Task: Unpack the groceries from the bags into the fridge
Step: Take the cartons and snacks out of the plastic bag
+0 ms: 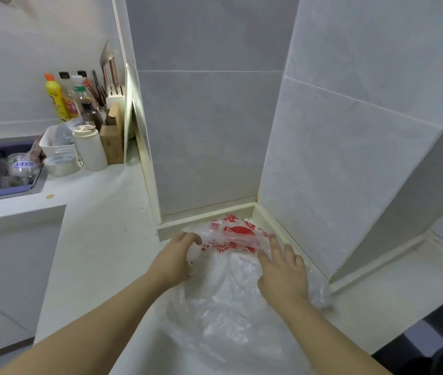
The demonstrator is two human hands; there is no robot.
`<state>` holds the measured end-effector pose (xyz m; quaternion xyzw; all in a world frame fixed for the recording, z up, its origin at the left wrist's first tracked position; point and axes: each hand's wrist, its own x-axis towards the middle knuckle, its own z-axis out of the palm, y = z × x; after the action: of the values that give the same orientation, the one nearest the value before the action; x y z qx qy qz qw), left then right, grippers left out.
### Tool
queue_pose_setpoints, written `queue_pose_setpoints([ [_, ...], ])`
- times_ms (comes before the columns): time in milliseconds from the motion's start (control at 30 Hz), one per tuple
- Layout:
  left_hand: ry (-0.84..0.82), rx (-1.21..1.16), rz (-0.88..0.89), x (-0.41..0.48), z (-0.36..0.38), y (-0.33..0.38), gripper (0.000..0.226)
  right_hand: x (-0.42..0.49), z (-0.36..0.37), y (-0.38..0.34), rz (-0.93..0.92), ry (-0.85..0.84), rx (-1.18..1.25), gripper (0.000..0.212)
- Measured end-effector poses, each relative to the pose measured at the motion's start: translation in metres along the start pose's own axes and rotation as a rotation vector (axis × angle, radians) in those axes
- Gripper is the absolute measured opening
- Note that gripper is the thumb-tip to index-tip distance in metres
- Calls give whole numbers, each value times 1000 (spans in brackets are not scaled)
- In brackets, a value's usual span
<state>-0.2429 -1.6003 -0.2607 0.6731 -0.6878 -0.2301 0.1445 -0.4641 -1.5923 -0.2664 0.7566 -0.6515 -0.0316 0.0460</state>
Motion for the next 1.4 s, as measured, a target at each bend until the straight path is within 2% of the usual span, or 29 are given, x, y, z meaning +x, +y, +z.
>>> queue_pose_setpoints([
  [133,60,-230,-58,7,-8,-1,49,12,-8,-7,-25,94,61,62],
  [233,123,-334,-79,12,-11,-3,46,21,-9,-13,-89,80,56,61],
  [333,164,-400,-85,19,-13,-4,48,30,-11,-21,-78,195,120,53],
  [433,144,-393,-110,23,-9,-9,41,36,-9,-30,-150,263,157,43],
  [533,51,-205,-167,23,-4,-14,9,39,1,-37,-182,326,162,32],
  [567,19,-122,-164,24,0,-18,9,39,3,-37,-183,310,186,30],
  [667,-58,-18,-102,23,10,-27,32,39,5,-40,-146,239,243,30],
  [800,-50,19,-16,25,10,-28,32,36,6,-40,-170,126,286,25],
  [867,-59,41,40,26,9,-26,39,35,8,-37,-176,50,304,31],
  [967,-151,221,131,21,13,-25,27,34,11,-29,-86,-100,215,43],
  [1033,-165,258,141,18,16,-25,19,33,14,-22,-20,-198,194,48],
  [1067,-163,251,141,18,17,-25,23,32,15,-19,4,-235,193,48],
  [1167,-172,293,141,19,18,-19,37,31,17,-18,22,-271,202,51],
  [1400,-287,432,137,22,20,-9,43,28,17,-20,36,-264,222,49],
])
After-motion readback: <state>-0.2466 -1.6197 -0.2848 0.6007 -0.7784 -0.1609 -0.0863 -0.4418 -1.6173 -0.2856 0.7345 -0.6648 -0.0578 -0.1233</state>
